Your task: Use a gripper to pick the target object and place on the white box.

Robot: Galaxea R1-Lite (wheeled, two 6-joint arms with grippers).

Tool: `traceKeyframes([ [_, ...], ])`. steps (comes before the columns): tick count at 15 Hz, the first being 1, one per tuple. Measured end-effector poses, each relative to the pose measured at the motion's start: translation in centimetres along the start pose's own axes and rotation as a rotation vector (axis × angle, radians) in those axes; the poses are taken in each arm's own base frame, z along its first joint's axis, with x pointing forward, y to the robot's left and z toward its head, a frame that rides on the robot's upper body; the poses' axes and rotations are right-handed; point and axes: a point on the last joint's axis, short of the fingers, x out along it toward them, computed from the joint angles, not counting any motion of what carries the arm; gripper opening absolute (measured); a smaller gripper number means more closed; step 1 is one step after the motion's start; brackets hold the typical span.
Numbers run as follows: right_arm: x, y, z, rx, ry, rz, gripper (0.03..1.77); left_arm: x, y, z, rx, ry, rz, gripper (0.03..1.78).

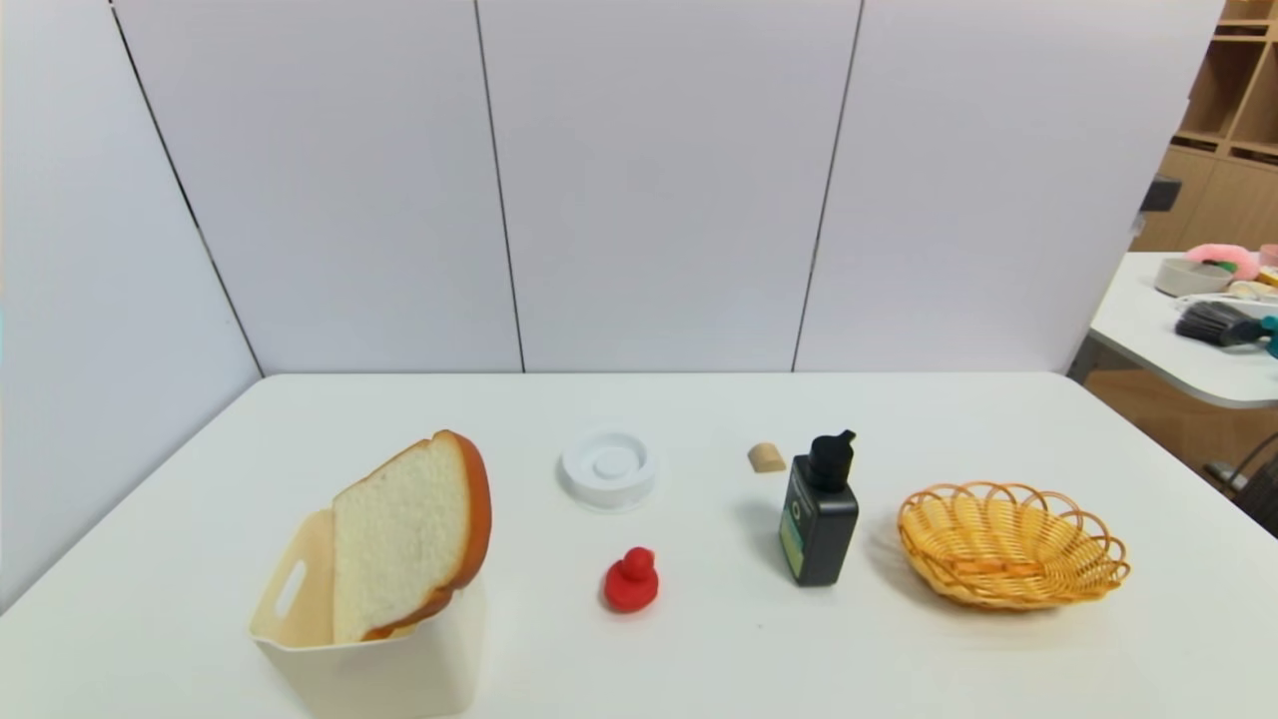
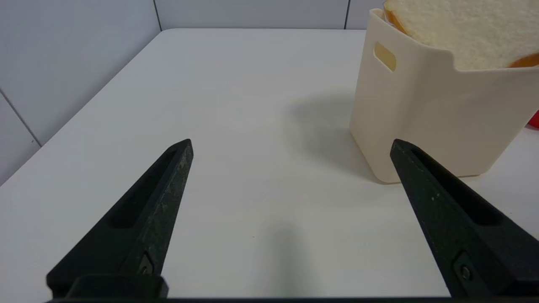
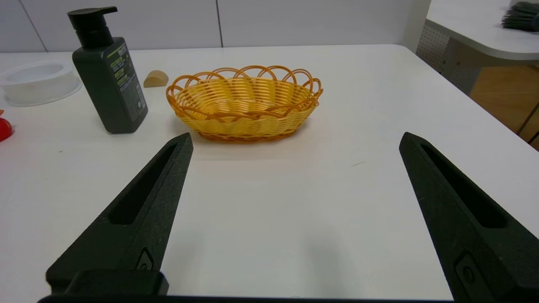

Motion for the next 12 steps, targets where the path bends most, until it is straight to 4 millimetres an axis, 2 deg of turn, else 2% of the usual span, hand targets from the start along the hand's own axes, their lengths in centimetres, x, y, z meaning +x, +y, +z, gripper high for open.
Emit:
traceKeyframes([
  [12, 0.00, 0.00, 0.00, -0.001, 0.000, 0.001, 1.70, 0.00, 0.00, 0.00, 0.000, 0.000, 0.000, 1.69],
])
